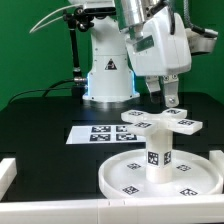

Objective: Assemble round table

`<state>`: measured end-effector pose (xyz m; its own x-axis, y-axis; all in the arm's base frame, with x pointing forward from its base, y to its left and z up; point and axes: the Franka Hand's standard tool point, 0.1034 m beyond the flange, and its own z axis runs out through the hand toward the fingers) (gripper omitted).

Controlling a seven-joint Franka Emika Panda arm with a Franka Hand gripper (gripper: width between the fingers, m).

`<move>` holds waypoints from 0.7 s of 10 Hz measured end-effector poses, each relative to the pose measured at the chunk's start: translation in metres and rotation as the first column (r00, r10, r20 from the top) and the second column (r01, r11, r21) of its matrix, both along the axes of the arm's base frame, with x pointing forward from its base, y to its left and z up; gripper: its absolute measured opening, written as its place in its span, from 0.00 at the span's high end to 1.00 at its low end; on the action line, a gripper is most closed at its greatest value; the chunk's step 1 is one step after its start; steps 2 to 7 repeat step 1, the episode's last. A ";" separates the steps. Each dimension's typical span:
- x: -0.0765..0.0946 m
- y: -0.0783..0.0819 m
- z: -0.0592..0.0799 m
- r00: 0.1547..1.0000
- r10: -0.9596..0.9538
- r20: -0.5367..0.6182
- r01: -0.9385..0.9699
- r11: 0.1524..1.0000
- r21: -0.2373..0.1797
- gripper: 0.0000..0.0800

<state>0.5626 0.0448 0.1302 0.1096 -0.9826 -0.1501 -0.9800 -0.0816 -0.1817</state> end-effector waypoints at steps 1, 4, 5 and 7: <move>0.000 0.000 0.000 1.000 0.003 0.000 -0.003 1.000 0.000 0.19; 0.000 0.000 0.000 1.000 0.003 0.000 -0.003 1.000 0.000 0.19; 0.000 0.000 0.000 1.000 0.003 0.000 -0.003 1.000 0.000 0.19; 0.000 0.000 0.000 1.000 0.003 0.000 -0.003 1.000 0.000 0.19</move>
Offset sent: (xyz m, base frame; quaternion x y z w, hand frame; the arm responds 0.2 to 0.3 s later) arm 0.0000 0.0000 0.0000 0.0000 0.0000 0.0000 1.0000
